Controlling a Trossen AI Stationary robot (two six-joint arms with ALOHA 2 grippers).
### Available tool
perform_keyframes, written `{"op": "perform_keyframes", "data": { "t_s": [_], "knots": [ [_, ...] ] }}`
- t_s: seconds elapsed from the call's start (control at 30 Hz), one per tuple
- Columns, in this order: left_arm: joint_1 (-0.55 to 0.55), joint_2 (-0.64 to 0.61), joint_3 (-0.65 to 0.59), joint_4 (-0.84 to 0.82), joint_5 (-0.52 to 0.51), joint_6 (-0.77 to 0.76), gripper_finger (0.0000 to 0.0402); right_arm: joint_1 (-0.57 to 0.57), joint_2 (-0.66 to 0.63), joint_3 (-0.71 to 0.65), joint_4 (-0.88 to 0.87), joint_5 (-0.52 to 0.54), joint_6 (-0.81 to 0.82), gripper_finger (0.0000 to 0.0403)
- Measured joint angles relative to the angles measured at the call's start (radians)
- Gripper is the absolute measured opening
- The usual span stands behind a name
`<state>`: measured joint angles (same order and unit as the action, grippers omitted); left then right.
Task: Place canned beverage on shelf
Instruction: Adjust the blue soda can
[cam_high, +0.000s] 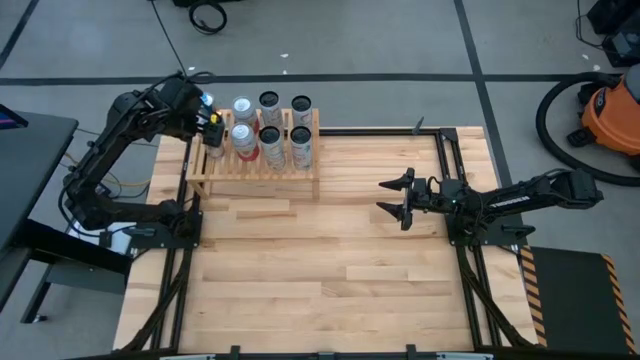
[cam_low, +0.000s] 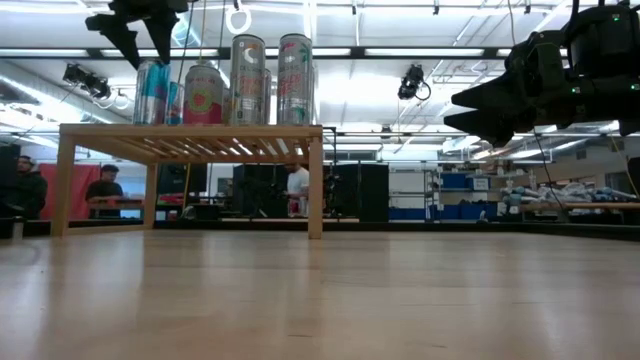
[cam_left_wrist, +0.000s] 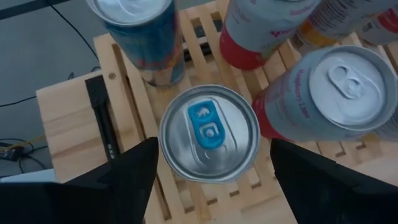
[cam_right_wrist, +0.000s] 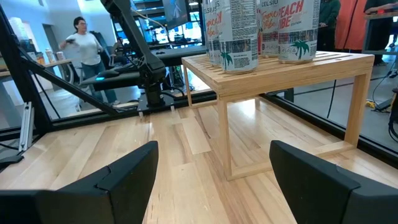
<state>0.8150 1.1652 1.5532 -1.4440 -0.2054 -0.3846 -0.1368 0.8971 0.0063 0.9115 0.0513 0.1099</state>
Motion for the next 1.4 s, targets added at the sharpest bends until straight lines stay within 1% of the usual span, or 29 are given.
{"op": "perform_keyframes", "data": {
  "t_s": [0.23,0.47,0.67,0.83,1.0,1.13,1.27,1.4],
  "knots": [
    [0.000,0.003,0.000,-0.012,-0.014,-0.004,0.0311,0.000,0.000,0.000,0.000,0.000,0.000,0.0317],
    [0.009,0.024,-0.005,-0.059,-0.072,-0.017,0.0311,0.000,0.000,0.000,0.000,0.000,0.000,0.0317],
    [0.008,0.026,-0.007,-0.061,-0.072,-0.012,0.0311,0.000,0.000,0.000,0.000,0.000,0.000,0.0317],
    [0.008,0.026,-0.007,-0.107,-0.072,0.047,0.0311,0.000,0.000,0.000,0.000,0.000,0.000,0.0317],
    [0.008,0.026,-0.007,-0.119,-0.071,0.048,0.0311,0.000,0.000,0.000,0.000,0.000,0.000,0.0317],
    [-0.022,0.023,-0.007,-0.105,-0.047,0.048,0.0311,0.000,0.000,0.000,0.000,0.000,0.000,0.0317],
    [-0.063,0.008,-0.006,-0.087,-0.065,0.048,0.0311,0.000,0.000,0.000,0.000,0.000,0.000,0.0317],
    [-0.086,-0.026,0.020,-0.085,-0.073,0.045,0.0311,0.000,0.000,0.000,0.000,0.000,0.000,0.0317]
  ]
}}
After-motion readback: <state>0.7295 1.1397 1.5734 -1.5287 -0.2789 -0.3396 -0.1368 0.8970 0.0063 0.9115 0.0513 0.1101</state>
